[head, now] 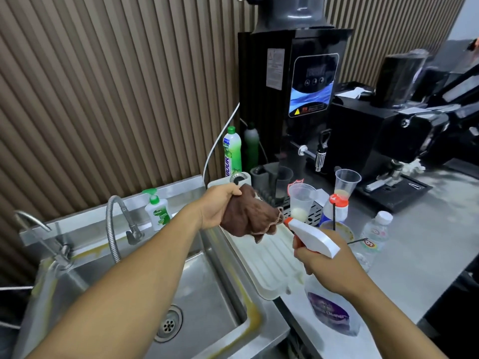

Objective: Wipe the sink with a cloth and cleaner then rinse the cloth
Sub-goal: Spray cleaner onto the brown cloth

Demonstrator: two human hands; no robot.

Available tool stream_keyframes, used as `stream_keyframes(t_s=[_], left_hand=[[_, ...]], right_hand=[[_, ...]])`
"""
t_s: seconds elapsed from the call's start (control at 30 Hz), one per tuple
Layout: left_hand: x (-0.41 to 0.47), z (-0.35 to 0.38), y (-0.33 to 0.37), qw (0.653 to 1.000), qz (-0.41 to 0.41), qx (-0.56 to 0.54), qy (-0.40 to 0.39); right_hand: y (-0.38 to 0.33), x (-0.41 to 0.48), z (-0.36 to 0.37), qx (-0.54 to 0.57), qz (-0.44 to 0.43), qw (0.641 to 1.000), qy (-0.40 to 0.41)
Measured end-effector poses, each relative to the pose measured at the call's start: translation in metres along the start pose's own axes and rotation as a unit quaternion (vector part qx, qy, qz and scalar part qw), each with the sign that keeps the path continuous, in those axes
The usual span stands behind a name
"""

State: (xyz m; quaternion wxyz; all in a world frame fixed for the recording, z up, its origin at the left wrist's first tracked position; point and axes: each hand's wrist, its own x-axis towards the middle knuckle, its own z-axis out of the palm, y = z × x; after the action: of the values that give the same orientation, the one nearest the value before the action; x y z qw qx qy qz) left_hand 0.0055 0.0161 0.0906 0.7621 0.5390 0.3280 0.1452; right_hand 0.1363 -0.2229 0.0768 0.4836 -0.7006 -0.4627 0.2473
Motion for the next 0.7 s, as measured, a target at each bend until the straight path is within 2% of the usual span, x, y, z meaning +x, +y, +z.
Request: stream_keyframes(t_s=[0.27,0.7], left_hand=[[-0.002,0.014,0.002,0.994,0.101,0.019,0.030],[0.003,0.022,-0.007,0.983,0.085,-0.162,0.011]], right_hand=[[-0.001,0.007,-0.011,0.016,-0.001,1.000,0.005],[-0.008,0.014,-0.013,0.025,-0.014,0.999,0.019]])
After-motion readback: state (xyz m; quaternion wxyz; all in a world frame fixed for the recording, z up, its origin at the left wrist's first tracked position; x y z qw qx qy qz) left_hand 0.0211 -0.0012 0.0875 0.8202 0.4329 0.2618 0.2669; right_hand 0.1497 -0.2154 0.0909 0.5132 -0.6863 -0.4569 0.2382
